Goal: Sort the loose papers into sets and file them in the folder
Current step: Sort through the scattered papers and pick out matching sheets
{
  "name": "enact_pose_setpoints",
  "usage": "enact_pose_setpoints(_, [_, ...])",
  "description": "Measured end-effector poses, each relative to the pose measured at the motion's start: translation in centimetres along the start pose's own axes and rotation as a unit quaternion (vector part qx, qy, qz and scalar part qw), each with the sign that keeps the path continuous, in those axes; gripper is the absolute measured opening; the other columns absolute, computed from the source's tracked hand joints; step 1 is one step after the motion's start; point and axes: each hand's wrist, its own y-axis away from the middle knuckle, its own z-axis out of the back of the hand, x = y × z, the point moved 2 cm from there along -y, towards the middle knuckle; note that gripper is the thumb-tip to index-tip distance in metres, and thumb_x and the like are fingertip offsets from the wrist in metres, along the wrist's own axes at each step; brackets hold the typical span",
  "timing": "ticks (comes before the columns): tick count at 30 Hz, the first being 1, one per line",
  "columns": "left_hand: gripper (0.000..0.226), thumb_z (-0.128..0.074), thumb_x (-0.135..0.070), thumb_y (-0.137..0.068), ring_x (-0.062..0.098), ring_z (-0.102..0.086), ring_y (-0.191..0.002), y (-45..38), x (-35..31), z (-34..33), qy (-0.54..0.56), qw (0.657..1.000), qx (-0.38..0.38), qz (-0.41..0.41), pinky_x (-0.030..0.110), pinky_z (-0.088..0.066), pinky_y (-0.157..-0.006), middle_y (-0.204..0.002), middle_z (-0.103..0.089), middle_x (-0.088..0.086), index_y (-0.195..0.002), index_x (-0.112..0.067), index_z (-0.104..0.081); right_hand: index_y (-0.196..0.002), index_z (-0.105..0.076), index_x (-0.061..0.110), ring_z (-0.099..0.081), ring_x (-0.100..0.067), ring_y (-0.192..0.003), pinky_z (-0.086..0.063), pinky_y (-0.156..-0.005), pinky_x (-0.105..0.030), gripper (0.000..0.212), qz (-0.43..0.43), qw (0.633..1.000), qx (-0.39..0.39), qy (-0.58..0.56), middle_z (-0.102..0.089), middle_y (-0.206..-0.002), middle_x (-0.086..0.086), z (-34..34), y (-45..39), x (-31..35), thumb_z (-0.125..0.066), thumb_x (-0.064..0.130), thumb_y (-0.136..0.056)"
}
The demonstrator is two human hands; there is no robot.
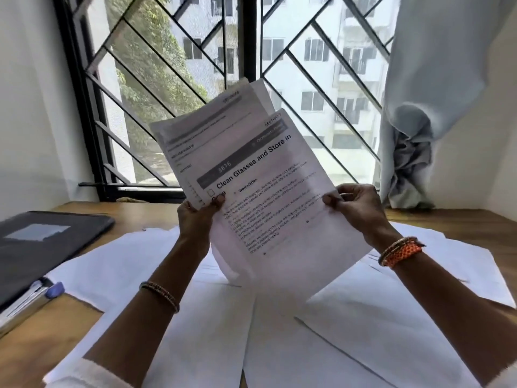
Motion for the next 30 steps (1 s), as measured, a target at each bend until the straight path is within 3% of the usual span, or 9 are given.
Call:
enact_pose_setpoints(4, [0.024,-0.062,0.010,-0.082,0.006,-0.068,-0.063,0.0,0.1,-0.1,0.000,1.000,0.003,-0.002,0.025,-0.057,-0.055,-0.070,-0.072,-0.010,-0.084,-0.015,-0.063,-0.070,-0.071,0.013,-0.058,-0.018,-0.061,-0.049,-0.063,-0.033,0.013,-0.015,1.000,0.004,-0.018,-0.068,-0.068,-0.009,0.0,0.1,-0.4,-0.075,0.005,-0.079])
enact_pose_setpoints(18, [0.020,-0.062,0.002,-0.086,0.007,-0.069,-0.065,0.1,0.3,0.0,-0.002,1.000,0.002,0.021,0.029,-0.059,-0.057,-0.074,-0.072,-0.009,-0.087,-0.018,-0.062,-0.075,-0.070,0.009,-0.060,-0.008,-0.051,-0.048,-0.048,-0.022,0.008,-0.026,0.998,0.057,-0.017,-0.070,-0.063,0.000,0.5,0.7,-0.9,-0.073,0.008,-0.082])
enact_pose_setpoints(20, [0.014,-0.061,-0.005,-0.089,0.011,-0.069,-0.067,0.0,0.1,0.1,0.001,1.000,0.000,0.013,0.033,-0.060,-0.062,-0.079,-0.071,-0.007,-0.089,-0.019,-0.061,-0.075,-0.070,0.012,-0.058,-0.006,-0.048,-0.047,-0.045,-0.020,0.009,-0.018,1.000,0.015,-0.003,-0.069,-0.060,0.004,2.0,-0.1,-1.0,-0.072,0.009,-0.083])
enact_pose_setpoints(23, [0.010,-0.063,-0.008,-0.088,0.015,-0.065,-0.074,-0.5,-0.5,0.9,-0.002,0.999,-0.038,0.001,0.034,-0.059,-0.067,-0.079,-0.069,-0.006,-0.088,-0.018,-0.061,-0.076,-0.067,0.014,-0.048,0.002,-0.040,-0.041,-0.038,-0.015,0.009,-0.009,0.994,-0.109,0.007,-0.064,-0.053,0.011,6.5,-1.4,-1.4,-0.070,0.012,-0.085])
enact_pose_setpoints(26, [0.008,-0.065,-0.009,-0.087,0.021,-0.061,-0.080,-1.1,-0.9,1.8,-0.018,0.999,-0.047,0.016,0.035,-0.053,-0.071,-0.088,-0.065,0.001,-0.087,-0.016,-0.061,-0.072,-0.058,0.024,-0.046,0.002,-0.034,-0.040,-0.035,-0.011,0.023,-0.035,0.975,-0.220,-0.009,-0.059,-0.046,0.014,11.1,-1.6,-3.6,-0.071,0.010,-0.085])
enact_pose_setpoints(30, [0.006,-0.066,-0.014,-0.086,0.022,-0.059,-0.082,-1.1,-0.7,2.0,-0.032,0.998,-0.037,0.039,0.035,-0.051,-0.073,-0.092,-0.064,0.002,-0.089,-0.016,-0.060,-0.075,-0.062,0.020,-0.048,0.006,-0.036,-0.038,-0.036,-0.008,0.017,-0.070,0.964,-0.255,0.027,-0.057,-0.043,0.019,12.7,-1.3,-7.0,-0.070,0.009,-0.085])
